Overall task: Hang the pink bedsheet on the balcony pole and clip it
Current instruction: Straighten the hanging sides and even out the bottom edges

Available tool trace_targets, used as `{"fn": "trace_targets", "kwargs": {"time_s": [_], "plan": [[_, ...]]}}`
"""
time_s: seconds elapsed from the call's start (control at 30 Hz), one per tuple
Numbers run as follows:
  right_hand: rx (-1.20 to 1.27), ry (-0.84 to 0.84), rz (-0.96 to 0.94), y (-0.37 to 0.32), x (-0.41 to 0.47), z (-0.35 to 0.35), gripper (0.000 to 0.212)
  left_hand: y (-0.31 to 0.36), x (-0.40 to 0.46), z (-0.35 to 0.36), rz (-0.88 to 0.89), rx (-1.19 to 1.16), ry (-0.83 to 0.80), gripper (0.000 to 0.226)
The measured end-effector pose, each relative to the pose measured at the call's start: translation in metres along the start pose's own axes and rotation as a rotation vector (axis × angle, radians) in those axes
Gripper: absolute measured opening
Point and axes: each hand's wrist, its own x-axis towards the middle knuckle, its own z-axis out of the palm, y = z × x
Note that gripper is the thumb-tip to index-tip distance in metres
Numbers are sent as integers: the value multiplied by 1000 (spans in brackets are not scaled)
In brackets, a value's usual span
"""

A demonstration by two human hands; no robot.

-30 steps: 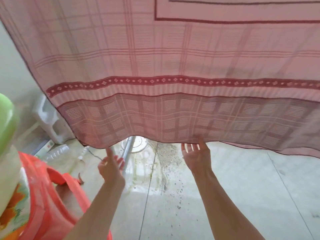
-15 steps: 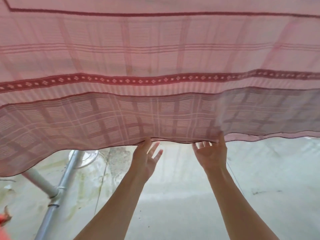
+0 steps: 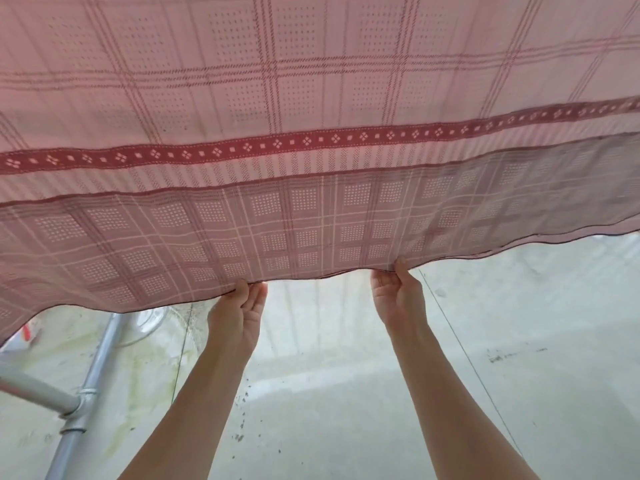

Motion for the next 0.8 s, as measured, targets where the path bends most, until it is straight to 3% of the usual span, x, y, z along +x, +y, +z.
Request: {"fn": "trace_targets", "kwargs": {"time_s": [0.33,0.43,0.53,0.8], "plan": [[0,147,-17,-6,-18,7,16,7,-9,0,-68,-8,11,20],[-82,178,-109,-28,-38,12,8,13,-14,-3,-124,-14,12,20],[-5,217,-82,-57,-56,15,8,16,-23,-5,-159,-3,17,21],[-78,165,-34,-122,-57,2,14,-23,-57,11,-196,-57,-154,10]]}}
